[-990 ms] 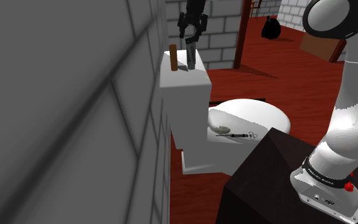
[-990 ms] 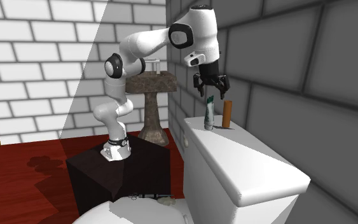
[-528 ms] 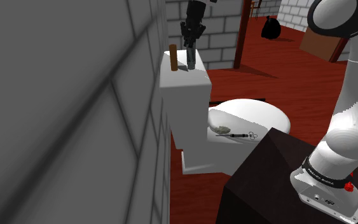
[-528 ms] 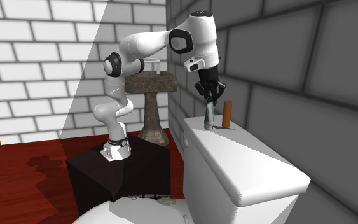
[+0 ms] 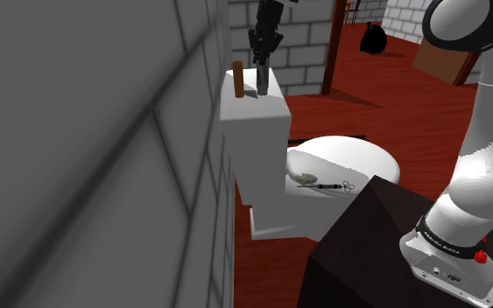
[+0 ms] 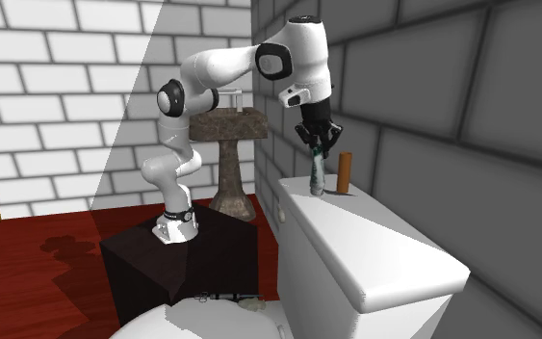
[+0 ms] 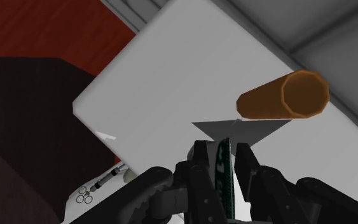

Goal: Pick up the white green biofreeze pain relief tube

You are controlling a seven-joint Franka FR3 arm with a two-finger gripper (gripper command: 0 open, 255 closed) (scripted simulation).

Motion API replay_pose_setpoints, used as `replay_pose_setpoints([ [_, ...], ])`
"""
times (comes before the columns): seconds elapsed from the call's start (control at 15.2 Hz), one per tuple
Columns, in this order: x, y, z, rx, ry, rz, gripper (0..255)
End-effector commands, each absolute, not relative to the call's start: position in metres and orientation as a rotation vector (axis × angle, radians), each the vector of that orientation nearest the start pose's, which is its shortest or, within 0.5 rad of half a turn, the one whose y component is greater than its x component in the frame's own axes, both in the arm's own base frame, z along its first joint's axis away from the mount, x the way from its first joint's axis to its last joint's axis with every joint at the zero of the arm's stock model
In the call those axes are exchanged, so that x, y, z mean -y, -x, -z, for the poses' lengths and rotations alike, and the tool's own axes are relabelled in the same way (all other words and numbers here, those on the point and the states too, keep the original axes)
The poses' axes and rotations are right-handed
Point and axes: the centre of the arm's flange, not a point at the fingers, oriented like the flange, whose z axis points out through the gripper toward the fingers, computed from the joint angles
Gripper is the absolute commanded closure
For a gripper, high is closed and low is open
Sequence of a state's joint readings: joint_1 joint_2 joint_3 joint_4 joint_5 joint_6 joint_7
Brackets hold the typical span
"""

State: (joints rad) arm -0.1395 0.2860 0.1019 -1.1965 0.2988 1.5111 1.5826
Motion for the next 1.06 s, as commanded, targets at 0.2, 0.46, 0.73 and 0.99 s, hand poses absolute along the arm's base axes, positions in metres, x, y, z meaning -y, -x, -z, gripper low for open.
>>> replay_pose_setpoints([
  [0.2,0.002,-0.634,-0.655,-2.062,1.998,-0.298,255],
  [0.46,0.002,-0.634,-0.676,-2.062,1.998,-0.298,255],
  [0.73,0.002,-0.634,-0.697,-2.062,1.998,-0.298,255],
  [0.99,0.002,-0.634,-0.708,-2.062,1.998,-0.298,255],
])
